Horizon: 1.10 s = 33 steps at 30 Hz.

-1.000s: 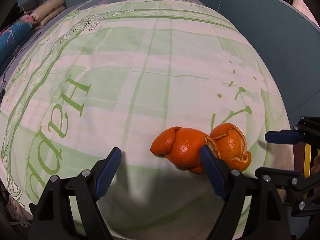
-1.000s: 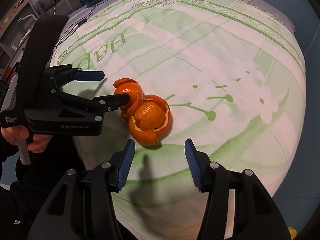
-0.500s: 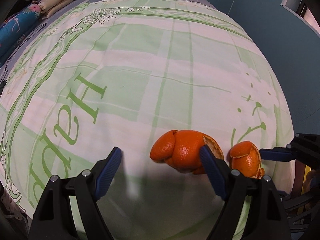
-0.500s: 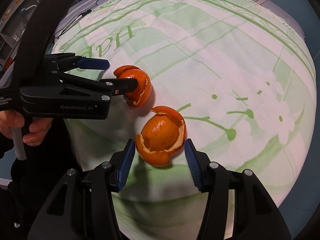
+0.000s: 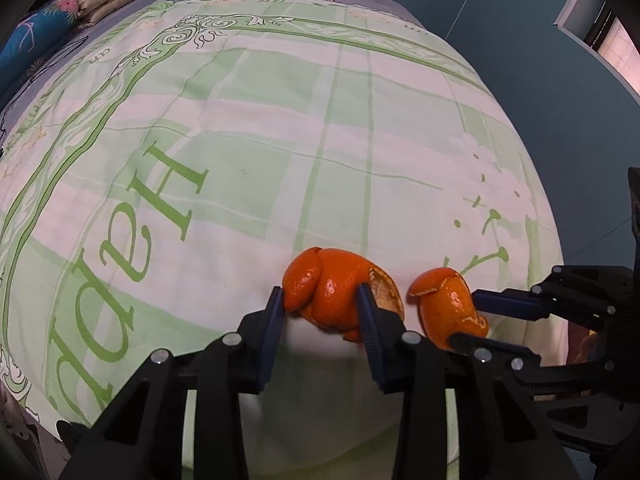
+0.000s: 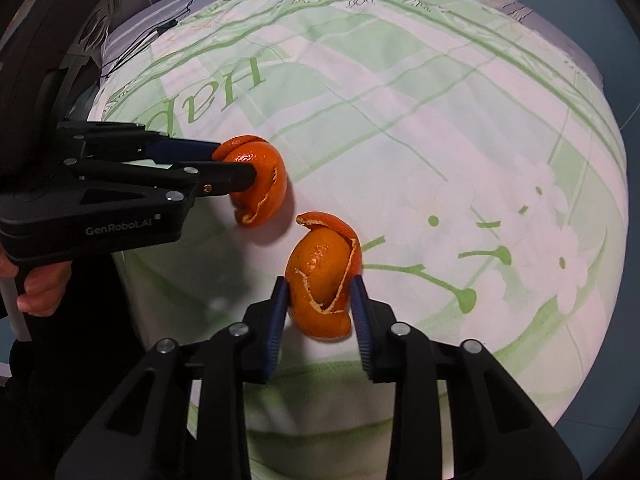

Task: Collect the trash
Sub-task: 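Carry the orange peel with the left tool while the right tool carries its peel to the bin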

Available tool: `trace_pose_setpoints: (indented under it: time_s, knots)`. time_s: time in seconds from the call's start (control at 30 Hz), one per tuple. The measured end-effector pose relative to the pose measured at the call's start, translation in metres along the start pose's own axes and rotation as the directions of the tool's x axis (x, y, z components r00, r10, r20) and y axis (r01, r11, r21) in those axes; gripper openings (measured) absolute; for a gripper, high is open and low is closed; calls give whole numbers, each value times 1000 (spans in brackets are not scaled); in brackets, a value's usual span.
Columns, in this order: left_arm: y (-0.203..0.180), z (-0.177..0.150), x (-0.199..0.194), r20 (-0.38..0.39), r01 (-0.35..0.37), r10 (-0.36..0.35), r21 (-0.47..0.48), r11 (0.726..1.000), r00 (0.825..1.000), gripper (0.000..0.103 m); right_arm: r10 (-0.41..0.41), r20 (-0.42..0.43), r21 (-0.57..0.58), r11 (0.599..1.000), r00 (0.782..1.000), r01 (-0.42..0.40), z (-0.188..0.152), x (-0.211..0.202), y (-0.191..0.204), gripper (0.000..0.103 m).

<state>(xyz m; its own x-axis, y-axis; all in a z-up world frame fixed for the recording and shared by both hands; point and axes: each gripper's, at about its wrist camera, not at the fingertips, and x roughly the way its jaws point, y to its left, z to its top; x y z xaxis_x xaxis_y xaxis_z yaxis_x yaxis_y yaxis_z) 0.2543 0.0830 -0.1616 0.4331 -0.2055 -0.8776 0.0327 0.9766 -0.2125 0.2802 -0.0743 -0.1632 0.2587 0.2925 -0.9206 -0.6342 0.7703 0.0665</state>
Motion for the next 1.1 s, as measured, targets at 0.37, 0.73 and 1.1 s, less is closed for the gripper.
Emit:
trace_pose_setpoints:
  time_s: [0.37,0.73,1.1]
  knots:
    - [-5,-9,-43,102,8,-11,32,999,995,30,-57,116,89,995,992,47,-23,-55,-16,19]
    - [-44,-22,-92,211,27,-48,100,995,976,29,-101,246,135,988,964,69,-68,-130,-15,19]
    - [-125,-42,-141,317,77,-150,232,970,937,29,-209,343,263,957,916,120,-133,-202,-39,19]
